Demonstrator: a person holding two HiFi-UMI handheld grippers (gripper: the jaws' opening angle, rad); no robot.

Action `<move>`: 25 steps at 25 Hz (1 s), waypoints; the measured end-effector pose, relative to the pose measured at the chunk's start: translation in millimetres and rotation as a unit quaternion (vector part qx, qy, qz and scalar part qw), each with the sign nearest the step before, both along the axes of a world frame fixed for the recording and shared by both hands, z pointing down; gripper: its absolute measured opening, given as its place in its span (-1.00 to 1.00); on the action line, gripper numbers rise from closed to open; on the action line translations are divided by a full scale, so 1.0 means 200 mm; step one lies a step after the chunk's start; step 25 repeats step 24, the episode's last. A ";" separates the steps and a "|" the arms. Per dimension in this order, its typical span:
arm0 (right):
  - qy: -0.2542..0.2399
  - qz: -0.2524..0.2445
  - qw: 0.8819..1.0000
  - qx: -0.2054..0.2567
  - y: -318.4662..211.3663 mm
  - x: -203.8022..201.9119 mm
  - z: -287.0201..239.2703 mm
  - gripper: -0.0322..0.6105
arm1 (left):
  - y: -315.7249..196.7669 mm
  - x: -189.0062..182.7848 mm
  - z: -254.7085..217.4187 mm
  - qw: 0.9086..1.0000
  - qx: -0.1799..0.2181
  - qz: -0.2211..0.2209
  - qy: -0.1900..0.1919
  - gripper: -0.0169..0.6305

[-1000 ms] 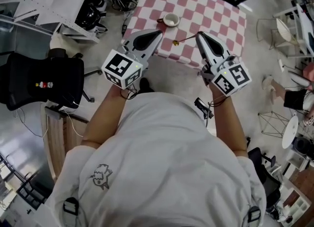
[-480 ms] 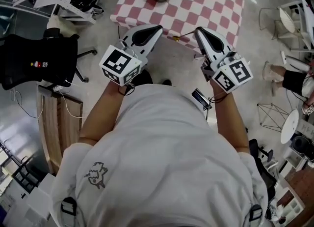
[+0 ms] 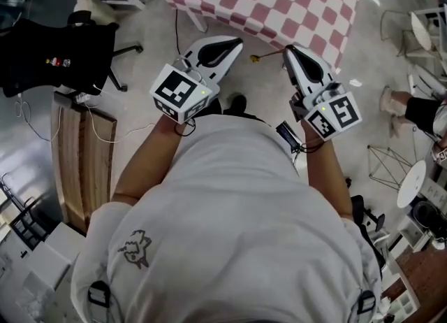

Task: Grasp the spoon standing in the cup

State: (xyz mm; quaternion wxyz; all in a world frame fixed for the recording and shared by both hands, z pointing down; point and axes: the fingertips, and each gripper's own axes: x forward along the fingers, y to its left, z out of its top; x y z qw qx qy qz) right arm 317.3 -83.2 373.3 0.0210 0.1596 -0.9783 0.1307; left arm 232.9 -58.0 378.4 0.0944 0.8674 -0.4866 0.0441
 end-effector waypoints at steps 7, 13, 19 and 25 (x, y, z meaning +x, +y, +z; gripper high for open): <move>-0.003 0.005 1.000 0.007 0.05 0.01 -0.02 -0.80 | 0.04 -0.01 0.02 1.000 0.000 0.001 0.004 -0.91; -0.004 0.004 1.000 0.009 0.06 0.00 -0.05 -0.80 | 0.02 -0.01 0.00 1.000 0.000 -0.004 0.004 -0.91; -0.007 0.008 1.000 0.009 0.06 0.01 -0.07 -0.80 | 0.02 0.00 0.00 1.000 0.000 0.002 0.005 -0.91; -0.012 0.009 1.000 0.009 0.05 0.04 -0.09 -0.80 | 0.00 0.03 0.00 1.000 -0.002 0.007 0.004 -0.91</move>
